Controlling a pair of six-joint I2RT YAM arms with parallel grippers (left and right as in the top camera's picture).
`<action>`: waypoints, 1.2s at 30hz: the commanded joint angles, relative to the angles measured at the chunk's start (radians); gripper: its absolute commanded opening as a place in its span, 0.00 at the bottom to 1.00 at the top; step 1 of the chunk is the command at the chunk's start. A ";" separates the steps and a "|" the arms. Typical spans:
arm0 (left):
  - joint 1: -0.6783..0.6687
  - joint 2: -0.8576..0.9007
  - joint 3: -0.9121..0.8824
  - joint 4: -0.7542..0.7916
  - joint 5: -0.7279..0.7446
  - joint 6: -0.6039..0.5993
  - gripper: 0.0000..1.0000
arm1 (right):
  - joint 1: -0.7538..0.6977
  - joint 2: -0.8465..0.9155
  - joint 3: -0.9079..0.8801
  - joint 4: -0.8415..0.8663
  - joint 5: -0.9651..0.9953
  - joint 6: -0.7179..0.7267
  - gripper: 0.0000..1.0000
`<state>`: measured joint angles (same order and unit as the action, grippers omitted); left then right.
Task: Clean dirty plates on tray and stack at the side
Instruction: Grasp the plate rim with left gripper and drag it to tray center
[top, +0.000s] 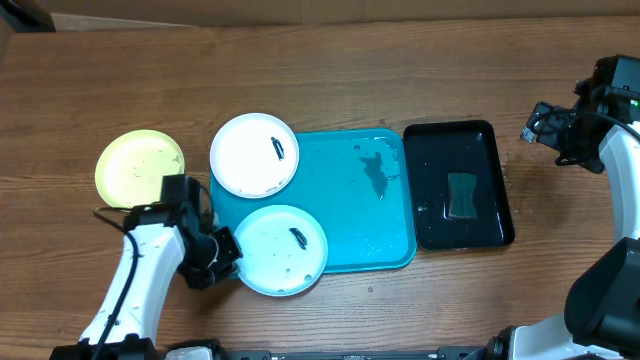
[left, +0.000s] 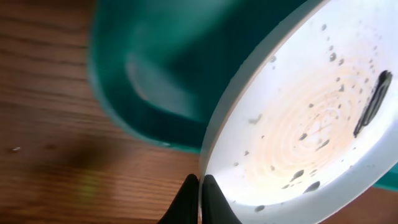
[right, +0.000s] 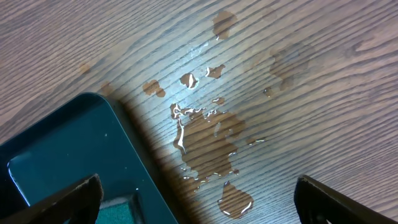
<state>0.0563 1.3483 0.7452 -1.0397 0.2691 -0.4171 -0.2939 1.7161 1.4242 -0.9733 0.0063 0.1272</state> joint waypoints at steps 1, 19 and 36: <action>-0.091 -0.013 -0.006 0.046 0.045 -0.043 0.04 | -0.003 -0.003 -0.003 0.002 0.000 0.003 1.00; -0.484 0.113 0.000 0.529 -0.093 -0.373 0.04 | -0.003 -0.003 -0.003 0.002 0.000 0.003 1.00; -0.480 0.179 0.217 0.408 -0.268 -0.235 0.04 | -0.003 -0.003 -0.003 0.002 0.000 0.003 1.00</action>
<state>-0.4248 1.5238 0.9440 -0.6128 0.0643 -0.6842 -0.2943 1.7161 1.4242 -0.9733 0.0059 0.1268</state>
